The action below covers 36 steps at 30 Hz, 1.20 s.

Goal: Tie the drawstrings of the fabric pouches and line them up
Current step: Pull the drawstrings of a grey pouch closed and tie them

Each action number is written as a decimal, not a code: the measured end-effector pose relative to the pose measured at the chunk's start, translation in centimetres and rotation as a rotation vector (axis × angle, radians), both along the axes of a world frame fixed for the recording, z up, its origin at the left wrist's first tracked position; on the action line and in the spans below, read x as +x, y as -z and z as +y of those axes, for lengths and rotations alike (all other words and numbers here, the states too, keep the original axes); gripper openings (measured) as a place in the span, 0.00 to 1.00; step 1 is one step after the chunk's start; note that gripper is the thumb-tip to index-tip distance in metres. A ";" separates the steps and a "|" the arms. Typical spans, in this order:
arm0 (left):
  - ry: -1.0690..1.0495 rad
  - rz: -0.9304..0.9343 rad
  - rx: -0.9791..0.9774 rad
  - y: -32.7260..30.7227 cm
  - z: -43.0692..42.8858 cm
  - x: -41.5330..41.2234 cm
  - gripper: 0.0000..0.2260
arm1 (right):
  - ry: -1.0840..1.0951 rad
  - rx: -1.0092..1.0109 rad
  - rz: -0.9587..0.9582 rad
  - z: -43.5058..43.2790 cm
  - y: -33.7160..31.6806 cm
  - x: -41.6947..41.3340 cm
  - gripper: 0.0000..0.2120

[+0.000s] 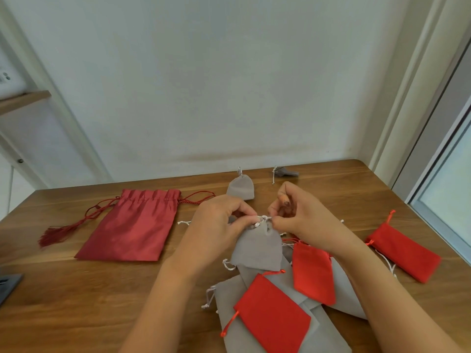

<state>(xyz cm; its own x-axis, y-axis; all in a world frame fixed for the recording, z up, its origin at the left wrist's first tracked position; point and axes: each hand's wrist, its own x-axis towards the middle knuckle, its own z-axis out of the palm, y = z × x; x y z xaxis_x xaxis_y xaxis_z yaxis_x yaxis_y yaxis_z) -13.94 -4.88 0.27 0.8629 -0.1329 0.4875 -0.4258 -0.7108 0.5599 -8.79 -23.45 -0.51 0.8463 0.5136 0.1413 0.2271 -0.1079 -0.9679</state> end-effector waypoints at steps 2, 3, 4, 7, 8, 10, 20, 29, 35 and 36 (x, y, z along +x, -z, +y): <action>0.010 0.009 0.050 0.1 -0.1 0.0 0.01 | 0.055 -0.081 -0.093 -0.2 -0.1 0.1 0.19; 0.020 0.017 0.058 0.1 -0.2 0.0 0.01 | 0.070 -0.113 -0.133 -0.2 -0.2 0.1 0.19; 0.031 0.029 0.049 0.2 -0.2 0.1 0.01 | 0.081 -0.140 -0.175 -0.1 -0.1 0.0 0.18; 0.027 0.125 -0.080 0.1 -0.4 -0.1 0.08 | 0.109 -0.173 -0.322 0.1 -0.1 -0.2 0.17; 0.023 0.150 -0.117 -0.1 -0.4 -0.2 0.09 | 0.109 -0.144 -0.329 0.1 -0.1 -0.2 0.17; 0.020 0.167 -0.146 -0.2 -0.5 -0.2 0.09 | 0.070 -0.013 -0.260 0.1 -0.1 -0.3 0.14; -0.008 0.058 -0.109 -0.1 0.0 0.0 0.04 | 0.068 0.244 -0.133 0.8 -0.3 -0.6 0.16; 0.096 0.115 -0.086 0.6 -0.9 0.2 0.03 | 0.226 -0.118 -0.475 0.5 -0.2 -0.7 0.19; 0.114 0.139 -0.277 0.2 -0.9 0.1 0.02 | 0.259 -0.048 -0.442 0.4 -0.4 -0.8 0.17; 0.109 0.136 -0.342 0.2 -0.8 0.1 0.02 | 0.251 0.001 -0.373 0.2 -0.5 -0.7 0.16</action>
